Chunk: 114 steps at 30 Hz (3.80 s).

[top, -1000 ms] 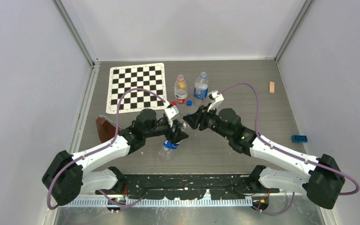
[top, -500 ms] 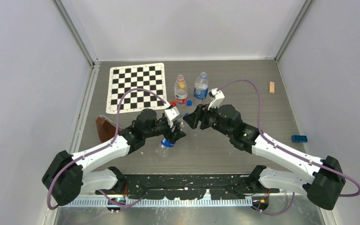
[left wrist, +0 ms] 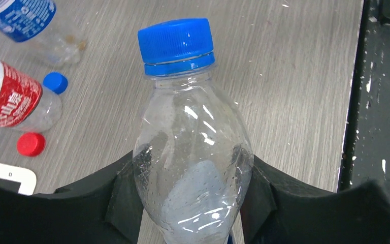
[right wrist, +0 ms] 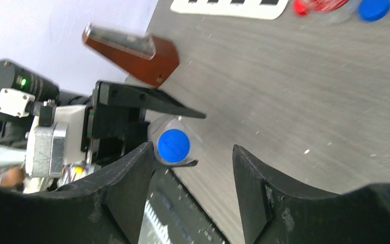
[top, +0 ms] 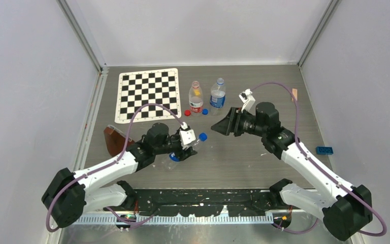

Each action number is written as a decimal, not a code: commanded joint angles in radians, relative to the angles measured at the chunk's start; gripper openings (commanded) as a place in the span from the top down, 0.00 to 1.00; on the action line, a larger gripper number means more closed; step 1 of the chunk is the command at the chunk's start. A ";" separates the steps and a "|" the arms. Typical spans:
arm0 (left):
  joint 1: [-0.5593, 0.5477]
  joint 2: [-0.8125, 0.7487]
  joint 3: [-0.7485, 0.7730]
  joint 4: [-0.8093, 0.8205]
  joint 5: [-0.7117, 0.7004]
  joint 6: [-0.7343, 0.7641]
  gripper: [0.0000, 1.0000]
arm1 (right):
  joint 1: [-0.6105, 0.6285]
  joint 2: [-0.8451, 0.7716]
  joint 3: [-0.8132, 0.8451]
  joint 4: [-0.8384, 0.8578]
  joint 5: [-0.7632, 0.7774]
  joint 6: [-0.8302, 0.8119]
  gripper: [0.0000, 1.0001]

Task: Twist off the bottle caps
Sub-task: Unscrew the bottle cap from the plastic bottle.

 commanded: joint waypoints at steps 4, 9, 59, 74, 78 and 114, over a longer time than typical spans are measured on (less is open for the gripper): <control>-0.040 -0.014 -0.004 0.022 0.084 0.119 0.91 | -0.003 0.072 -0.011 0.073 -0.323 0.017 0.38; -0.057 0.011 0.021 0.003 0.061 0.121 0.93 | 0.001 0.147 -0.009 0.122 -0.382 0.025 0.44; -0.064 0.093 0.172 -0.225 0.230 0.007 1.00 | 0.150 0.046 -0.177 0.133 -0.372 -0.451 0.99; -0.058 0.017 0.114 -0.166 0.195 0.005 0.47 | 0.153 0.023 -0.211 0.219 -0.412 -0.460 0.99; -0.058 -0.009 0.077 -0.143 0.110 0.010 0.33 | 0.152 0.030 -0.182 0.168 -0.353 -0.458 0.99; -0.058 0.130 0.211 -0.327 0.275 0.055 0.97 | 0.127 -0.085 -0.345 0.342 -0.422 -0.597 0.99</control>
